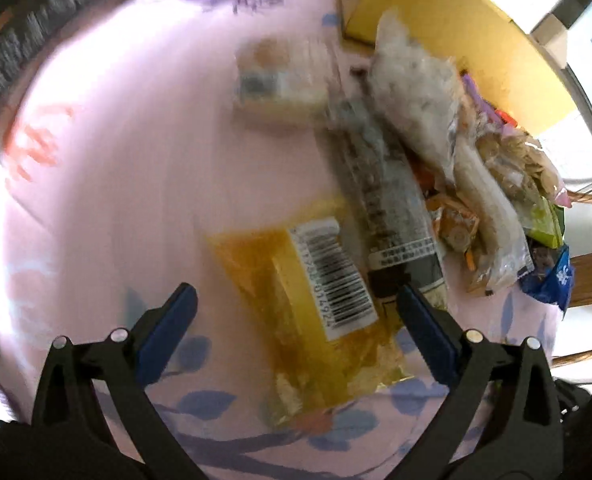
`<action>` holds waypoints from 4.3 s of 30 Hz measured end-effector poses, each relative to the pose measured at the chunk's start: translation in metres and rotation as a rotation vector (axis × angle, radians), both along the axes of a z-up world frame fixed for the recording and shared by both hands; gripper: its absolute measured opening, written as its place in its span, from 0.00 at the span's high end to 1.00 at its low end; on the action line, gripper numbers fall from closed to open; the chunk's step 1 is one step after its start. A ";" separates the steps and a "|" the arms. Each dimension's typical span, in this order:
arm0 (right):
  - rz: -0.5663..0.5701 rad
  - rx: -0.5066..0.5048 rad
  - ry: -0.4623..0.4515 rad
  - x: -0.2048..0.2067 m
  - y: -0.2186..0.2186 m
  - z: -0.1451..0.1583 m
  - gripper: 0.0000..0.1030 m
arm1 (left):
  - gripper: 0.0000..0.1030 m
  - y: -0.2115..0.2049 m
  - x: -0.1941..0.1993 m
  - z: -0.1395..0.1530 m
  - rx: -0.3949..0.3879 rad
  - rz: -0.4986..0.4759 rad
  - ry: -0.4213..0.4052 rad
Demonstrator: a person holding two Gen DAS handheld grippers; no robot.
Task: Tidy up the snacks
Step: 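Grasp the yellow bread pack with the left gripper while the right carries the stick to the box, then release both snacks into the yellow box and lower both grippers to the pile, then carry the dark snack bar in the left gripper while the right carries the blue biscuit pack to the box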
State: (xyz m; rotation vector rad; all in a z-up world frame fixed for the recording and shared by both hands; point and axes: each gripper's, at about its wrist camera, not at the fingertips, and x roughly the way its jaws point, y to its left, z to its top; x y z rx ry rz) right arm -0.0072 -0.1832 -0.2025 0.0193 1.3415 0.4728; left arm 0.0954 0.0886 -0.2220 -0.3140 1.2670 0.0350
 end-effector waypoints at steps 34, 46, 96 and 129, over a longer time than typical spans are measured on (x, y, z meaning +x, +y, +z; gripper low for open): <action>-0.228 0.195 -0.582 0.156 -0.012 0.193 0.79 | 0.63 -0.064 0.092 0.206 0.179 -0.253 -0.599; -0.261 0.128 -0.508 0.282 -0.020 0.168 0.76 | 0.60 -0.068 0.199 0.188 0.266 -0.242 -0.564; -0.317 0.111 -0.119 0.029 -0.033 0.059 0.42 | 0.69 -0.022 0.003 0.013 0.069 -0.248 -0.135; -0.318 0.089 -0.604 0.236 -0.021 0.192 0.42 | 0.69 -0.047 0.112 0.199 0.171 -0.183 -0.586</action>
